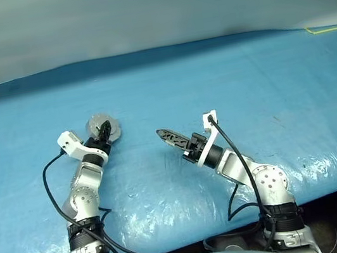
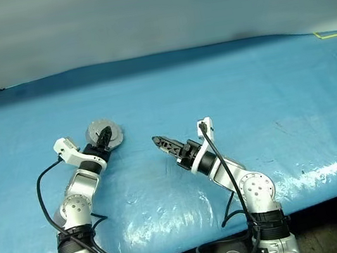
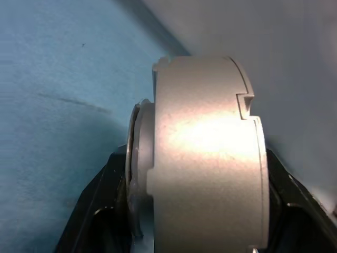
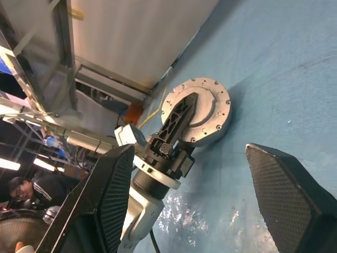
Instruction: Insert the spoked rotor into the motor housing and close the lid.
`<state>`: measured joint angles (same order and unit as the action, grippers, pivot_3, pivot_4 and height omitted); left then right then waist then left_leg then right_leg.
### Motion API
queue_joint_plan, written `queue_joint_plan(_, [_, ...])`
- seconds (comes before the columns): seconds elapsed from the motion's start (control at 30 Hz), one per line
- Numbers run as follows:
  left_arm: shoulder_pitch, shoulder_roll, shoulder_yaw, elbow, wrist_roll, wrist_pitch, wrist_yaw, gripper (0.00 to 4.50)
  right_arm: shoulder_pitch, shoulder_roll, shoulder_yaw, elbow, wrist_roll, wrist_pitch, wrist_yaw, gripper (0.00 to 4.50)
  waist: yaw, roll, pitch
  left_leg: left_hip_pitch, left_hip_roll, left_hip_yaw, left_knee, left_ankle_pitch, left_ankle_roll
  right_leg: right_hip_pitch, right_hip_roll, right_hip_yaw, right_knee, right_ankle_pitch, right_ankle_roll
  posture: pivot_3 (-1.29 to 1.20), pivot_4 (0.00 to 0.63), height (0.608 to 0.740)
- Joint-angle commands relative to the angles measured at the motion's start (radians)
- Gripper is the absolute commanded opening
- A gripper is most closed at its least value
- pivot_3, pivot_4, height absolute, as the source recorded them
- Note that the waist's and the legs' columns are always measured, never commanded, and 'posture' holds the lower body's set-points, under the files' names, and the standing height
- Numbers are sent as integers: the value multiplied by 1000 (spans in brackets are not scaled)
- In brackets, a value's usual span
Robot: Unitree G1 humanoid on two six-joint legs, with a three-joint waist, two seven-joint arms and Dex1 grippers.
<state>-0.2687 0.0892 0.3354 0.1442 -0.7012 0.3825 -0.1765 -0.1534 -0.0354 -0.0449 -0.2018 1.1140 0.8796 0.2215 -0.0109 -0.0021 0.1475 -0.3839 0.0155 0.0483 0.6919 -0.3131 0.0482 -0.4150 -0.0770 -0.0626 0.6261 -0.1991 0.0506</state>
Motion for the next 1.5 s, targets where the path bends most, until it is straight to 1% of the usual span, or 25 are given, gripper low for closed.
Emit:
queue_joint_plan(0.03, [-1,12,-27,20,61,-19,-9,2362,-1,9,5,-33,-5,-8,2,3536,0,0,0,0,0,0,0,0,0,0,0,0,0,0,0,0,150,740])
queue_joint_plan(0.1, [12,8,-14,8,48,-11,-15,3077,0,10,6,-34,-12,-7,4,3536,0,0,0,1,0,0,0,0,0,1,0,0,0,0,0,0,150,740])
queue_joint_plan(0.13, [15,15,-8,6,66,-10,11,3275,2,8,9,-36,-17,-7,10,3536,0,0,0,1,0,0,0,0,0,1,0,0,0,0,0,0,150,740])
queue_joint_plan(0.2, [13,32,20,15,92,-17,63,3966,6,10,10,-35,-16,-6,11,3536,-1,0,0,1,0,0,0,0,0,1,0,0,1,0,0,0,150,740])
queue_joint_plan(0.23, [10,40,40,23,98,-24,84,4228,8,9,14,-38,-21,-8,16,3536,-1,0,0,1,1,0,0,0,0,1,0,0,1,0,0,0,150,740])
queue_joint_plan(0.3, [6,63,88,45,95,-41,113,4228,10,8,21,-36,-23,-1,26,3536,-6,0,0,3,1,0,0,0,0,1,1,1,1,0,0,0,150,740])
queue_joint_plan(0.47, [18,176,181,117,122,-103,124,4228,15,-1,50,-29,-55,2,52,3536,-18,0,-1,4,6,1,0,0,1,1,3,1,2,1,-3,0,150,740])
queue_joint_plan(0.63, [75,256,204,42,75,-71,-1,4228,15,-8,51,-24,-80,-4,64,3536,-8,-1,-1,4,10,1,-1,2,-4,1,5,1,2,2,-4,0,150,740])
queue_joint_plan(0.77, [130,280,186,-54,44,-29,-87,4228,17,-12,54,-30,-96,-4,73,3536,2,-2,-1,3,9,1,0,2,-4,1,2,0,1,2,-4,0,150,740])
queue_joint_plan(0.83, [164,283,165,-134,35,-16,-123,4228,19,-18,57,-43,-111,-11,76,3536,1,-2,-1,3,9,1,0,2,-4,1,2,0,1,2,-4,0,150,740])
queue_joint_plan(0.93, [242,280,70,-352,19,-3,-212,4228,37,-55,82,-114,-192,-70,96,3536,-1,-2,-1,3,9,1,-1,2,-4,0,1,1,0,2,-4,0,150,740])
queue_joint_plan(1.0, [300,283,-17,-478,24,-1,-272,4228,57,-103,140,-171,-350,-167,77,3536,0,-2,-1,2,8,1,-1,2,-4,0,1,0,0,2,-4,0,150,740])
queue_joint_plan(1.03, [326,294,-67,-512,71,-23,-293,4228,68,-110,155,-185,-402,-206,65,3536,0,-2,-1,2,8,1,-1,2,-4,0,1,1,0,2,-4,0,150,740])
queue_joint_plan(1.07, [346,296,-116,-533,132,-55,-299,4228,76,-138,195,-200,-489,-260,62,3536,-1,-2,-1,2,8,1,-2,2,-4,0,1,1,0,2,-4,0,150,740])
queue_joint_plan(1.13, [362,279,-191,-548,246,-106,-260,4228,86,-187,271,-220,-634,-327,46,3536,-1,0,-1,3,8,2,-2,2,-5,0,1,1,1,1,-5,0,150,740])
queue_joint_plan(1.17, [367,256,-218,-550,279,-129,-237,4228,89,-216,315,-224,-714,-354,33,3536,-1,-1,-1,3,8,2,-2,2,-5,0,1,1,1,1,-5,0,150,740])
queue_joint_plan(1.2, [372,230,-240,-548,311,-148,-210,4228,95,-226,338,-222,-773,-382,12,3536,-1,-1,-1,3,6,3,-2,3,-6,0,3,2,1,-2,-9,0,150,740])
queue_joint_plan(1.23, [378,208,-264,-541,359,-181,-181,4228,105,-219,342,-218,-800,-400,-6,3536,-1,-1,-1,4,6,3,-2,3,-7,0,4,3,1,-2,-10,0,150,740])
queue_joint_plan(1.3, [399,158,-293,-528,421,-210,-124,4228,131,-189,320,-214,-830,-428,-51,3536,1,-1,-1,4,8,2,-2,4,-7,0,4,3,2,-3,-11,0,150,740])
queue_joint_plan(1.4, [448,89,-310,-525,481,-246,-47,4228,173,-175,295,-212,-934,-479,-129,3536,1,-1,-1,4,11,2,-2,4,-7,0,5,3,2,-3,-11,0,150,740])
queue_joint_plan(1.5, [487,49,-320,-527,553,-276,16,4228,218,-130,245,-227,-961,-491,-193,3536,3,-2,-1,3,11,2,-2,2,-5,-1,5,3,1,-3,-11,0,150,740])
